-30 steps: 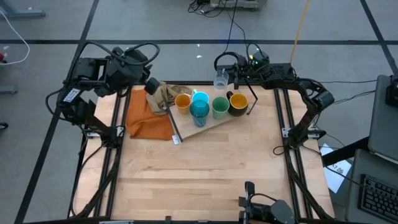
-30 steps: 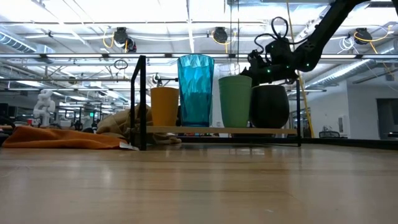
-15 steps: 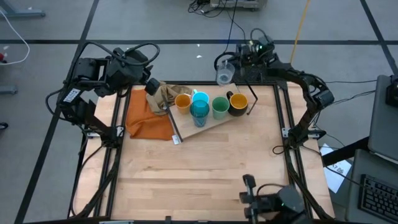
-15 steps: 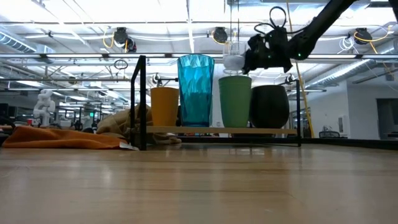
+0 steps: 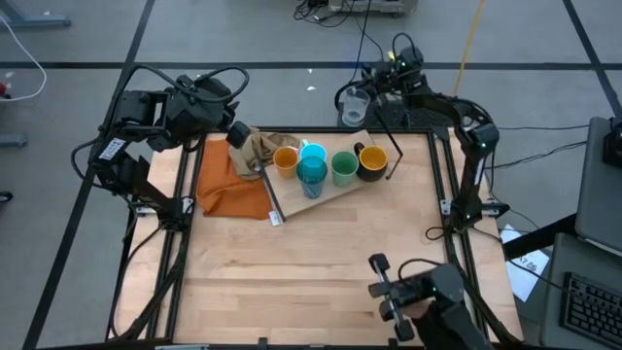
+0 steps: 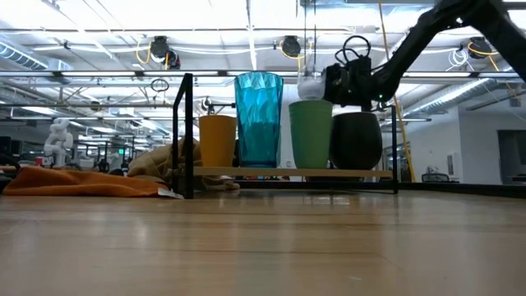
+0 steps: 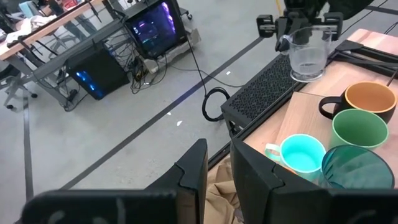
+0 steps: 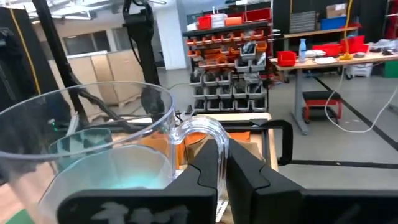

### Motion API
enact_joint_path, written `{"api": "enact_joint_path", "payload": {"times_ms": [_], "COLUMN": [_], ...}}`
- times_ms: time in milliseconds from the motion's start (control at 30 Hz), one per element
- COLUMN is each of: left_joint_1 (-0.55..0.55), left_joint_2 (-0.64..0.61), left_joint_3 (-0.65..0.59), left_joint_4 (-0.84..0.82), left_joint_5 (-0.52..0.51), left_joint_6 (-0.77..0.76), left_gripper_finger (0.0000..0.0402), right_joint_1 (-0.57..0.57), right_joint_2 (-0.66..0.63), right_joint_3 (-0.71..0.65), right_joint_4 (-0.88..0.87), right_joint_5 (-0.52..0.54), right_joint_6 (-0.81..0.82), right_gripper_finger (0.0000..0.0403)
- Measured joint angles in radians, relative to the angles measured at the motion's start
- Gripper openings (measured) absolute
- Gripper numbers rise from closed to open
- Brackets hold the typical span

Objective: Stack small to large cups/mugs on shelf
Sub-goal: Put the transparent mug on the shelf

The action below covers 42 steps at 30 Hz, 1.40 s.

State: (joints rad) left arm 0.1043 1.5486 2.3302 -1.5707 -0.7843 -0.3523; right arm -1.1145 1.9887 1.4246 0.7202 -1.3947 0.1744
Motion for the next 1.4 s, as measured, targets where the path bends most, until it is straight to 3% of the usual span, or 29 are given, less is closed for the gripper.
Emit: {"api": "enact_joint_path", "payload": {"times_ms": [400,633,1067,1400], "left_joint_1": [0.0,0.0,0.01,0.01], "left_joint_2": [0.0,0.0,0.0,0.0], "left_joint_3": [0.0,0.0,0.0,0.0], "left_joint_4": [0.0,0.0,0.0,0.0], "left_joint_5": [0.0,-0.001,0.005,0.03], "left_joint_6": [-0.012,-0.024,-0.021,-0.019], "left_gripper_finger": [0.0072,0.0072,0.0072,0.0072], "right_joint_1": [0.012,0.025,0.1,0.093], "right_joint_2": [0.182,0.204,0.203,0.254], "right_joint_3": [0.154,0.192,0.194,0.193], "right_joint_4": [0.006,0.002,-0.041,-0.088], "right_joint_5": [-0.075,-0.131,-0.128,-0.149], "right_joint_6": [0.05,0.009,-0.053,-0.068], "right_gripper_finger": [0.0001,0.0001,0.0001,0.0001]}}
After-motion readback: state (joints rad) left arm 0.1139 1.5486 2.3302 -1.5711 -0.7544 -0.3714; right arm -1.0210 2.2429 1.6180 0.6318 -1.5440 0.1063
